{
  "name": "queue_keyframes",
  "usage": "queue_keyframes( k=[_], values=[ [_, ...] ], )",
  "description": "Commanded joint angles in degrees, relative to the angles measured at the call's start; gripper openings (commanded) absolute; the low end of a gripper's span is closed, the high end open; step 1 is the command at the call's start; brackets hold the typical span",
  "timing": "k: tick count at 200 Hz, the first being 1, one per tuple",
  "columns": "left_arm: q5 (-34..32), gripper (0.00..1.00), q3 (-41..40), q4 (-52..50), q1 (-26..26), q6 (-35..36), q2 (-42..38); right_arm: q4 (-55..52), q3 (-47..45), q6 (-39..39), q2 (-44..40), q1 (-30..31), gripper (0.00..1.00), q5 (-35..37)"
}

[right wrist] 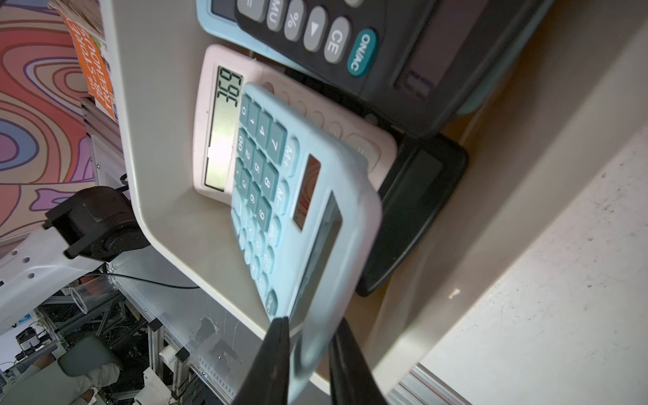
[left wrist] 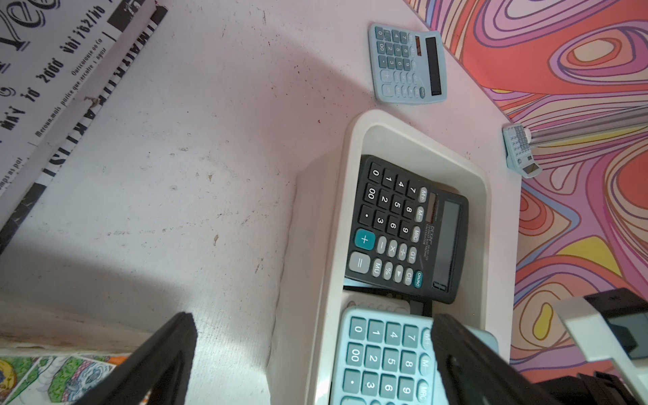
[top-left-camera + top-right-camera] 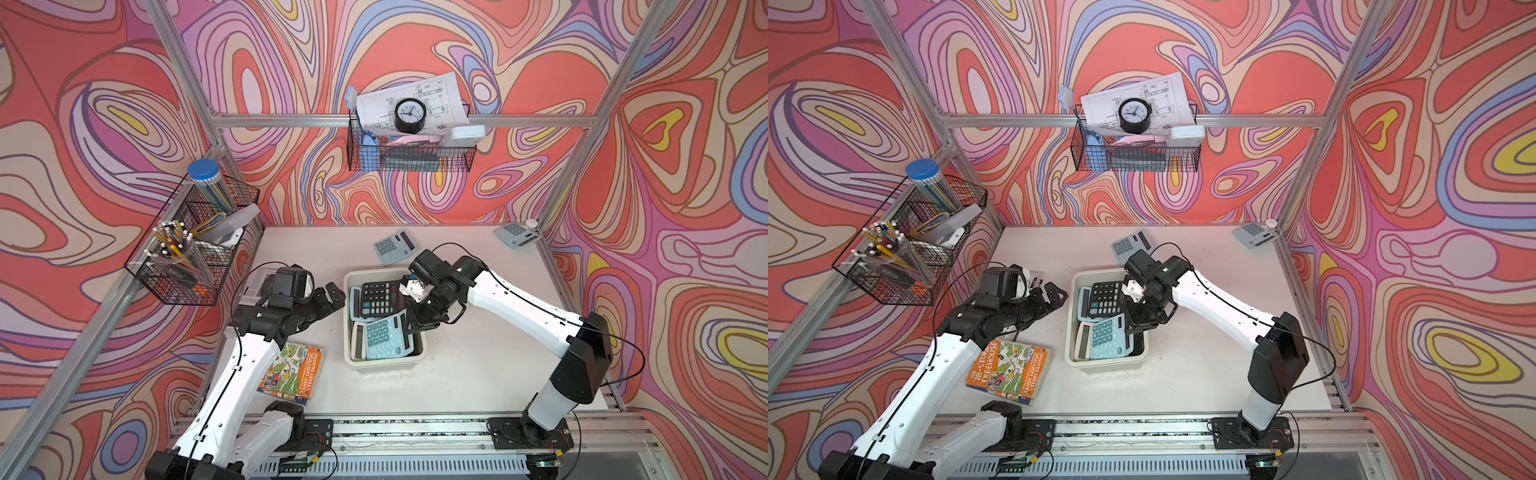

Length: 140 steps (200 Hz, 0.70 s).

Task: Put the calculator in the storage box
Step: Place the calculator in the storage box.

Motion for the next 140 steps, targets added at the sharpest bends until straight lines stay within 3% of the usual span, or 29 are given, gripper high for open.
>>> queue_keyframes(
  k=[1,22,56,73,101,140],
  values=[
    [0.5,0.98,-0.8,0.5,0.5,1.0,0.3,-1.2,2.1,-1.1,0.6,0.0,0.22,1.7],
    [0.5,0.98,-0.8,0.6,0.5,1.1,0.4,-1.6,2.8,-1.1,0.4,-0.1,0.22,2.9],
    [1.5,0.99,-1.0,1.4,0.6,1.2,1.2,-1.8,3.6,-0.7,-0.9,-0.1,0.32,6.3],
    [2.4,0.99,-1.1,2.2,0.6,1.2,1.4,-1.1,3.8,-0.4,-2.1,-0.2,0.42,9.3],
    [4.6,0.99,-0.9,4.7,0.6,1.7,1.4,2.5,3.0,0.8,-4.1,-1.2,0.71,12.9],
    [5.7,0.99,3.8,5.1,0.6,3.4,3.3,6.2,1.8,2.8,-5.3,-5.6,0.88,15.6]
  ],
)
